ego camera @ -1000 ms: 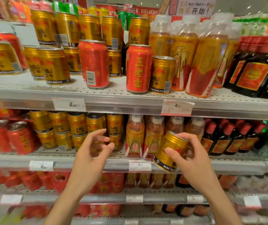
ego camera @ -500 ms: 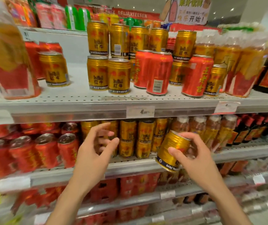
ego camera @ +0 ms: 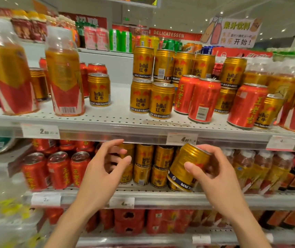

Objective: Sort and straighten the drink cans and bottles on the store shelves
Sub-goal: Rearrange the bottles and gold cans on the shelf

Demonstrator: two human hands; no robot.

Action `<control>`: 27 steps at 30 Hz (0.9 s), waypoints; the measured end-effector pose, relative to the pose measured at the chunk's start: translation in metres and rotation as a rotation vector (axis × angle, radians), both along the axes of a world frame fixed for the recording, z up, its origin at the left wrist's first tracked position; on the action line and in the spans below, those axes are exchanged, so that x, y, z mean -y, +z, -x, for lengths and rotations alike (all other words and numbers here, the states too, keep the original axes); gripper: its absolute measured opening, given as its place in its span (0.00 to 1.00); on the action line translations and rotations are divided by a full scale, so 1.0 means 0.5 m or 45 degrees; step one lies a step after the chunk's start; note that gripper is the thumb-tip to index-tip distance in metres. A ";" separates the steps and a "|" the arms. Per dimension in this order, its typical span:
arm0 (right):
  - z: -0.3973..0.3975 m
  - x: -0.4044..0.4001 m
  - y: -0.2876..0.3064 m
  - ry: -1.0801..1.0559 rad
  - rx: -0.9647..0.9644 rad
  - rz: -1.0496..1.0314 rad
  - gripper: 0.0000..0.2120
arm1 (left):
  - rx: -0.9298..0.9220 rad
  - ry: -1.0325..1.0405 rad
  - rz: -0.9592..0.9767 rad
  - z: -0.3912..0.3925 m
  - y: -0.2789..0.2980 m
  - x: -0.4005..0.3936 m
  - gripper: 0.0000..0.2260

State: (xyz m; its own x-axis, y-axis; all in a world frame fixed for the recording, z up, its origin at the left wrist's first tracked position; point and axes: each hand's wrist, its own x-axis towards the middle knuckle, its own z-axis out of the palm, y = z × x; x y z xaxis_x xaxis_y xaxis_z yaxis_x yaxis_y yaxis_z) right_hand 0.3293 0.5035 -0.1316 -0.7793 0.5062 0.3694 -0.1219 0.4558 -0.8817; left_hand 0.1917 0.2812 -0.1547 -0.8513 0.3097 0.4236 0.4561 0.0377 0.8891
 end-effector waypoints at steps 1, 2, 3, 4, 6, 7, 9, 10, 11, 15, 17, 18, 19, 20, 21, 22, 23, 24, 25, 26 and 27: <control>0.009 0.001 0.005 0.013 -0.005 -0.005 0.24 | -0.018 0.002 0.010 0.005 0.008 0.007 0.16; 0.018 0.003 0.010 0.022 -0.010 -0.013 0.24 | -0.032 0.008 0.009 0.010 0.016 0.013 0.16; 0.025 0.007 0.016 0.029 -0.014 -0.024 0.24 | -0.042 0.015 -0.005 0.014 0.024 0.019 0.16; 0.031 0.012 0.025 0.031 -0.019 -0.042 0.24 | -0.048 0.020 -0.024 0.019 0.031 0.026 0.16; 0.041 0.023 0.041 0.024 -0.025 -0.090 0.22 | -0.068 0.019 -0.032 0.035 0.042 0.038 0.16; 0.044 0.031 0.050 0.016 -0.027 -0.114 0.21 | -0.093 0.020 -0.021 0.043 0.047 0.045 0.16; 0.053 0.047 0.067 -0.005 -0.041 -0.174 0.21 | -0.165 0.042 -0.018 0.063 0.058 0.060 0.17; 0.060 0.054 0.077 -0.014 -0.058 -0.204 0.22 | -0.197 0.059 -0.013 0.075 0.066 0.069 0.17; 0.070 0.062 0.087 -0.018 -0.073 -0.230 0.23 | -0.224 0.074 -0.003 0.089 0.074 0.080 0.17; 0.123 0.106 0.143 0.009 -0.146 -0.349 0.26 | -0.382 0.202 -0.018 0.138 0.114 0.128 0.14; 0.157 0.123 0.166 -0.002 -0.184 -0.416 0.24 | -0.486 0.299 0.031 0.164 0.135 0.152 0.15; 0.174 0.128 0.175 -0.021 -0.190 -0.460 0.24 | -0.527 0.342 0.055 0.177 0.144 0.162 0.15; 0.190 0.131 0.182 -0.047 -0.189 -0.521 0.24 | -0.563 0.387 0.059 0.189 0.151 0.171 0.17; 0.205 0.132 0.187 -0.075 -0.182 -0.594 0.24 | -0.588 0.435 0.052 0.201 0.158 0.178 0.18; 0.219 0.132 0.190 -0.104 -0.172 -0.670 0.25 | -0.596 0.475 0.045 0.212 0.163 0.182 0.20; 0.231 0.130 0.192 -0.131 -0.156 -0.746 0.26 | -0.591 0.502 0.050 0.223 0.166 0.184 0.23; 0.242 0.126 0.192 -0.155 -0.138 -0.815 0.26 | -0.584 0.516 0.071 0.232 0.168 0.184 0.26; 0.250 0.121 0.191 -0.180 -0.125 -0.875 0.27 | -0.581 0.520 0.097 0.241 0.169 0.183 0.29; 0.257 0.116 0.189 -0.208 -0.121 -0.933 0.28 | -0.575 0.518 0.123 0.249 0.169 0.181 0.31; 0.264 0.110 0.187 -0.242 -0.124 -1.004 0.29 | -0.565 0.512 0.139 0.255 0.168 0.179 0.32; 0.269 0.105 0.185 -0.284 -0.129 -1.091 0.30 | -0.554 0.505 0.145 0.259 0.167 0.178 0.33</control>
State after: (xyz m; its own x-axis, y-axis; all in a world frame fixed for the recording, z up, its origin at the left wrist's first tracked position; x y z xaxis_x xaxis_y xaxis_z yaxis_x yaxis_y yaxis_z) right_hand 0.1949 0.4511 -0.0393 -0.6386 0.1606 0.7526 -0.0101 0.9762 -0.2168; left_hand 0.0620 0.1923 -0.0713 -0.6671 0.0672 0.7419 0.7089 0.3636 0.6044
